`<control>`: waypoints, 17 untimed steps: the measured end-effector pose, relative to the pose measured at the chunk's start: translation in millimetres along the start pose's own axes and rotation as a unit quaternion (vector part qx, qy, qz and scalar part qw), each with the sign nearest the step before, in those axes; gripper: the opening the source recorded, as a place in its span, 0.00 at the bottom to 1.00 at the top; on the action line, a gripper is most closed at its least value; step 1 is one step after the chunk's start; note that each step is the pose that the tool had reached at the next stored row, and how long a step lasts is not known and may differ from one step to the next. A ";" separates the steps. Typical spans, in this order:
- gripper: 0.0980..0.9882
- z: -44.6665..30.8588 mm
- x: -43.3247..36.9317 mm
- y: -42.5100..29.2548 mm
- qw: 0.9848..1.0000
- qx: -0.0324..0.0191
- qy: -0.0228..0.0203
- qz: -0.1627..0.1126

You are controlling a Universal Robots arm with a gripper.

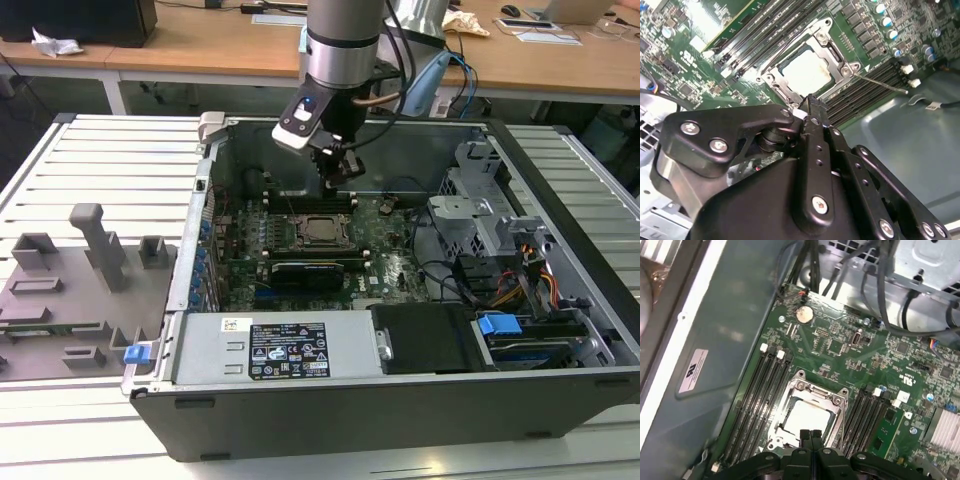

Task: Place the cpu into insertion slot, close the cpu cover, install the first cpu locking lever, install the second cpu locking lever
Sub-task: 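Install the first cpu locking lever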

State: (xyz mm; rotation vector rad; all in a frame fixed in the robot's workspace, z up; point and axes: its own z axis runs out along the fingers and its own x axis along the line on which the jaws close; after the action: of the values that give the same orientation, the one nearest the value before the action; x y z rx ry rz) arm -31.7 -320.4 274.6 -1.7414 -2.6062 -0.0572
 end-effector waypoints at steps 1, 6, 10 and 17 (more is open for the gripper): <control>0.01 0.0 0.0 0.0 1.000 0.000 0.000 -0.004; 0.01 0.0 0.0 0.0 1.000 0.001 0.000 -0.019; 0.01 0.0 0.0 0.0 0.999 0.001 0.001 -0.047; 0.01 0.0 0.0 0.0 0.989 0.004 0.004 -0.147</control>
State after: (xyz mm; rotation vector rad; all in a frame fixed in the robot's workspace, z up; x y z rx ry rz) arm -31.7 -320.4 274.6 -1.3366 -2.8293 -0.0548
